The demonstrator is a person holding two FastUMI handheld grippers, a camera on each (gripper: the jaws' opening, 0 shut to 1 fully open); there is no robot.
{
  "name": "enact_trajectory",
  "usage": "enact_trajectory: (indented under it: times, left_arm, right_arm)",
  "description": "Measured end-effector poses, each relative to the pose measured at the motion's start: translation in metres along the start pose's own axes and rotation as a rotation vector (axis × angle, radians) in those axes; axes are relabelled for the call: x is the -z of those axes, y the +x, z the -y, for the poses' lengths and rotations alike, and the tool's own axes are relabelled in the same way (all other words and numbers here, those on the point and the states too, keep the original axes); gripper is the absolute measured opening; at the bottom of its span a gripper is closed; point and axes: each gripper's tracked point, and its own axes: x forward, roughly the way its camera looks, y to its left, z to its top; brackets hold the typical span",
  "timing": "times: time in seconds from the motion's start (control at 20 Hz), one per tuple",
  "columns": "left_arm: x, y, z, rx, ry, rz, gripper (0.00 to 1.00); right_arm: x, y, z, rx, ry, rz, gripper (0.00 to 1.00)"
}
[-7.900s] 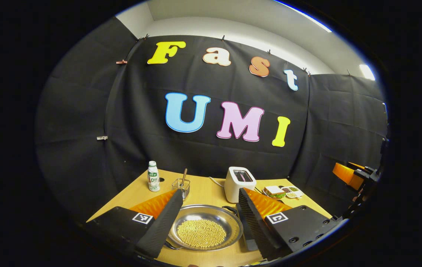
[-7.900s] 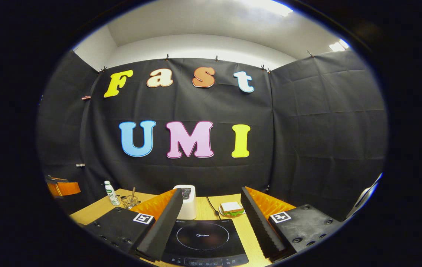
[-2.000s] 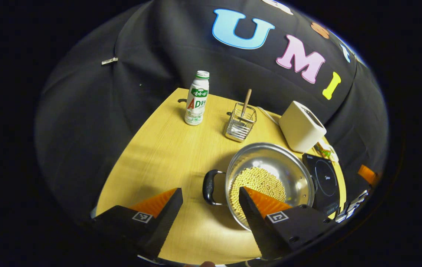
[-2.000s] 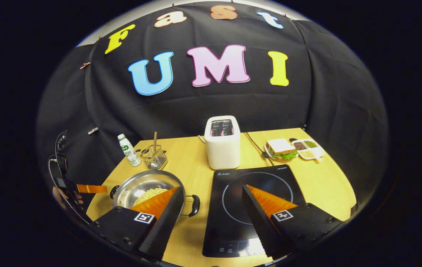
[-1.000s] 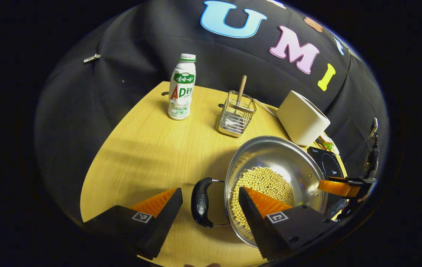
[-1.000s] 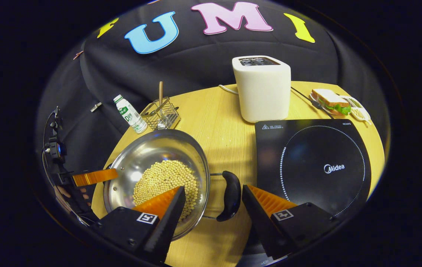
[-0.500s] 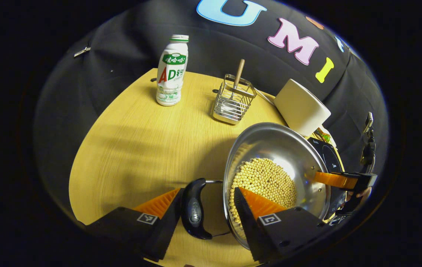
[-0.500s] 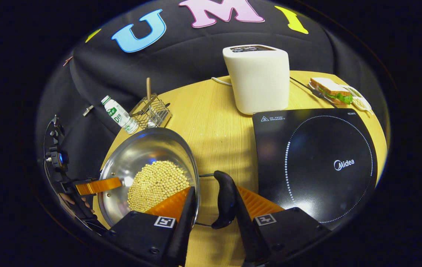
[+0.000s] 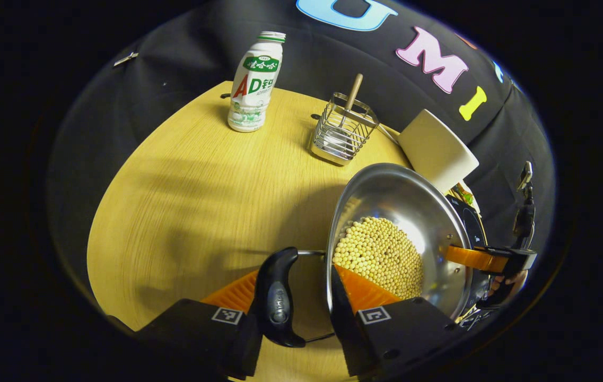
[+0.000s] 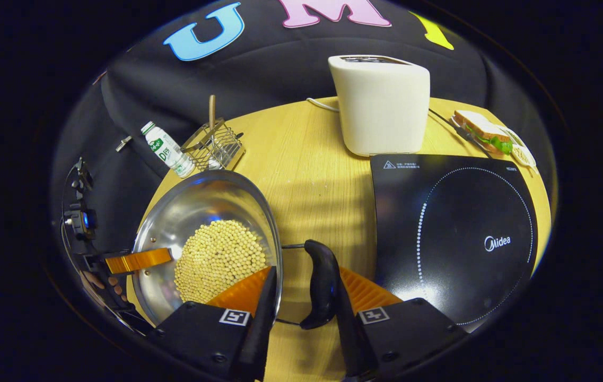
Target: First push the handle of the pot to place it horizontally, then grasp the pot with both hands and set it on the induction cooktop.
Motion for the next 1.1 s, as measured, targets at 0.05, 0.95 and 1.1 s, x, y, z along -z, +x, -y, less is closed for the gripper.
enact_trajectory:
  times: [0.05, 0.95, 1.1]
  left_arm:
    - [0.000, 0.000, -0.001, -0.007, -0.006, -0.002, 0.64]
    - [0.001, -0.060, 0.038, -0.075, 0.021, 0.028, 0.58]
    - [-0.008, -0.065, 0.071, -0.053, 0.047, 0.040, 0.58]
  right_arm:
    - [-0.001, 0.000, 0.000, -0.004, 0.023, -0.015, 0.55]
    - [0.000, -0.060, 0.005, -0.039, 0.027, -0.003, 0.49]
    - [-0.011, -0.088, 0.026, -0.020, 0.043, 0.041, 0.49]
